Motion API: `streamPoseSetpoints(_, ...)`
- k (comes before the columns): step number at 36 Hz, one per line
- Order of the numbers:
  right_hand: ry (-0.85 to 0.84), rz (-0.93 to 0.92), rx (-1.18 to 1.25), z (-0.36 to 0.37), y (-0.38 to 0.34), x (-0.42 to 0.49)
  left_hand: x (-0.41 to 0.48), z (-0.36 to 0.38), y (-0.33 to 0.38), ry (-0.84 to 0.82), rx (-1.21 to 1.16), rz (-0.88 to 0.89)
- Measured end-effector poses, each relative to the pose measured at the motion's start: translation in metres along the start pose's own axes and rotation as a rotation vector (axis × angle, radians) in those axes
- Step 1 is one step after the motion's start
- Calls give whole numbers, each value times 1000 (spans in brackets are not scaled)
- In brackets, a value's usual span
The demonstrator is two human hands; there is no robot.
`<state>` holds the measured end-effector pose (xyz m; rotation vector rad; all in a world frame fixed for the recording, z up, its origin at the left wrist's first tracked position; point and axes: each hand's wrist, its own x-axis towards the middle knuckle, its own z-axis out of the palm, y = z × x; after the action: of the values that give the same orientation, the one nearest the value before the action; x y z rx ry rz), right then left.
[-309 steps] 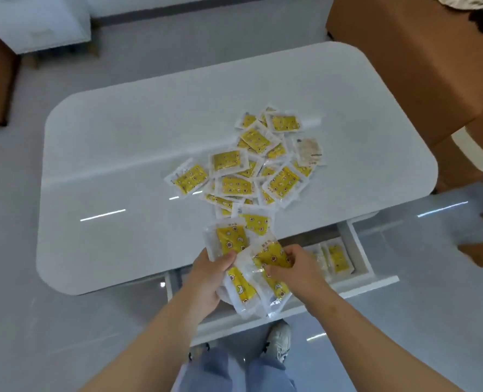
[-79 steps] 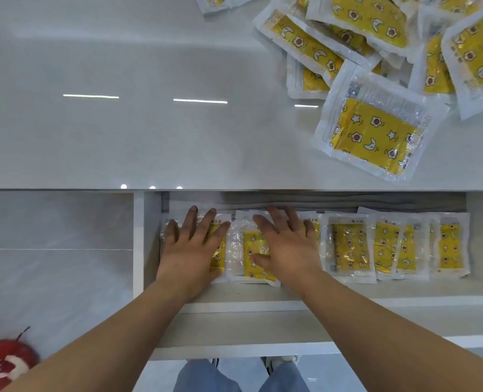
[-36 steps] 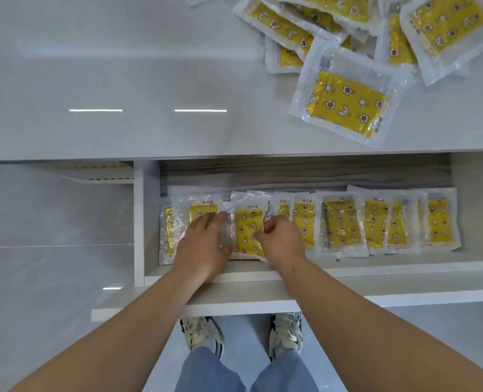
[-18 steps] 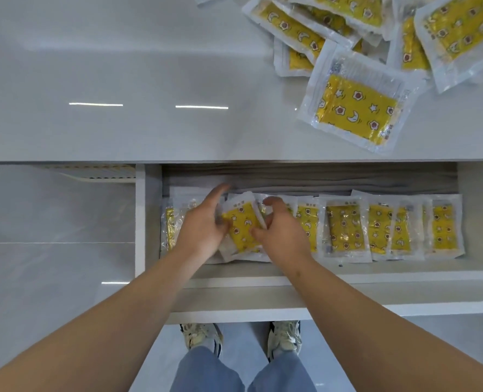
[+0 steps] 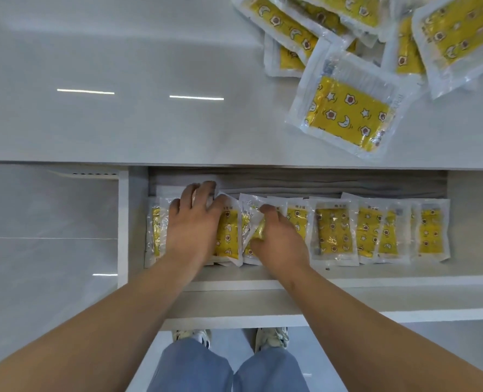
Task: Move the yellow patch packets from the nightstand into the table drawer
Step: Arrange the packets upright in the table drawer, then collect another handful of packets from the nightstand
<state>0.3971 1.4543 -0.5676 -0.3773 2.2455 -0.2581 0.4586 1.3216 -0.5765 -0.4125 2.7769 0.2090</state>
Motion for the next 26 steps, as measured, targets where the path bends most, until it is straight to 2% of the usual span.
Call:
streamPoseSetpoints(7, 57, -84, 113, -37, -22, -39, -24, -44, 1, 73, -206, 109)
streamPoseSetpoints(13, 181, -126, 187, -91, -53, -90, -42, -120, 2, 204, -338, 124)
streamPoseSetpoints(18, 333, -115, 186, -147, -88, -135, -50, -200, -4, 289, -295, 122)
streamPoseSetpoints(26, 510, -79, 184, -227, -155, -222, -81, -341, -21, 327, -79, 164)
